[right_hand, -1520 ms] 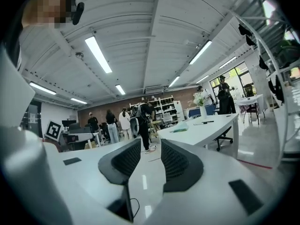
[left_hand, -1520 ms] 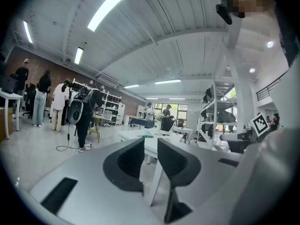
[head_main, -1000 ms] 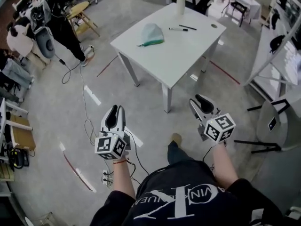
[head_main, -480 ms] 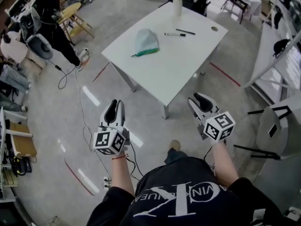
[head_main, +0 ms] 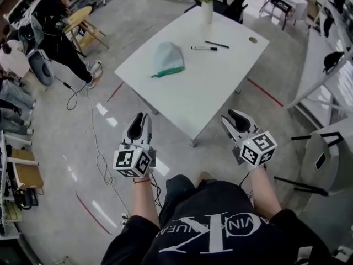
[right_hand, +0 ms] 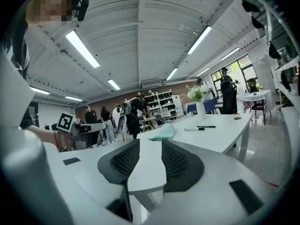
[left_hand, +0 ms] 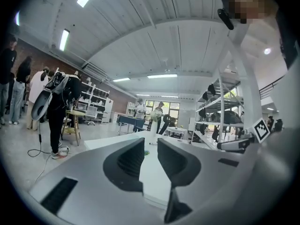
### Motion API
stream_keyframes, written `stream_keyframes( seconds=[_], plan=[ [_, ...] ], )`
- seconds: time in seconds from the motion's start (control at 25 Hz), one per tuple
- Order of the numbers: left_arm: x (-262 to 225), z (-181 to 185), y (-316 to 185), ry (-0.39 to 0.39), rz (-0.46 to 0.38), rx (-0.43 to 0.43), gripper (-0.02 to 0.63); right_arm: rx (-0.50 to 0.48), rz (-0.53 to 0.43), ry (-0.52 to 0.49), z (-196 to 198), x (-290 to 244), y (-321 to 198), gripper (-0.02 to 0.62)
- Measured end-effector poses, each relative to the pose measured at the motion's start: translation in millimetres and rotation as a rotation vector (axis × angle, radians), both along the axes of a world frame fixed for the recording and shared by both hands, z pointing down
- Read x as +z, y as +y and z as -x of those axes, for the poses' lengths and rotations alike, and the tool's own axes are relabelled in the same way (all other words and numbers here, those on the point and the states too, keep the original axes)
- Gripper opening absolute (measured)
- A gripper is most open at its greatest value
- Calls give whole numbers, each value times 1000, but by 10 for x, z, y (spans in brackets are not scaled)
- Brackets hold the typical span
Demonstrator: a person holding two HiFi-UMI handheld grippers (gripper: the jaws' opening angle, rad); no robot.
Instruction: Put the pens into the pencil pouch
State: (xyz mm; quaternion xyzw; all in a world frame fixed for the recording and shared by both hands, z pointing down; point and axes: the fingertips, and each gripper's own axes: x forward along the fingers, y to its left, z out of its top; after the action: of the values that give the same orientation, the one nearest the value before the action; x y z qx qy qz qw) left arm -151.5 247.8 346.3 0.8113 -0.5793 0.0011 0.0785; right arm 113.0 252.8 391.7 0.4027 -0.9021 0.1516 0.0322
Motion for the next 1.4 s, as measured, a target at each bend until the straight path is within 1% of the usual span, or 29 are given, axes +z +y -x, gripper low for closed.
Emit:
stream_keyframes(
  seconds=[0.12,0.28,0.44,0.6,0.8,1.12,1.2,1.28,1.32,1.4],
  plan=[
    [13,9,-121,-11,5,3,75,-17,-1,12,69,11,-115,155],
    [151,58,-321,-9,37,5,78,-38,17,19,181,104,-278,158],
    [217,74,-710,-16,48,32,80,-22,26,29,185,152,-574,160],
    [179,128,-1186,-5,47,60,83,4,32,37,219,105,-923,160],
    [258,127,-1695,-32,84,121,89,35,45,36,319,71,-1325,160],
    [584,120,-2315,-103,165,232,106,46,117,51,583,303,-1717,164],
    [690,98,-2457,-130,194,265,114,49,132,52,639,356,-1813,166],
    [832,58,-2575,-189,221,317,127,55,147,54,690,397,-1904,166],
    [910,29,-2624,-234,232,349,132,59,154,55,714,414,-1944,166],
    [1076,-49,-2699,-346,260,423,154,71,169,58,752,452,-2011,166]
  ],
)
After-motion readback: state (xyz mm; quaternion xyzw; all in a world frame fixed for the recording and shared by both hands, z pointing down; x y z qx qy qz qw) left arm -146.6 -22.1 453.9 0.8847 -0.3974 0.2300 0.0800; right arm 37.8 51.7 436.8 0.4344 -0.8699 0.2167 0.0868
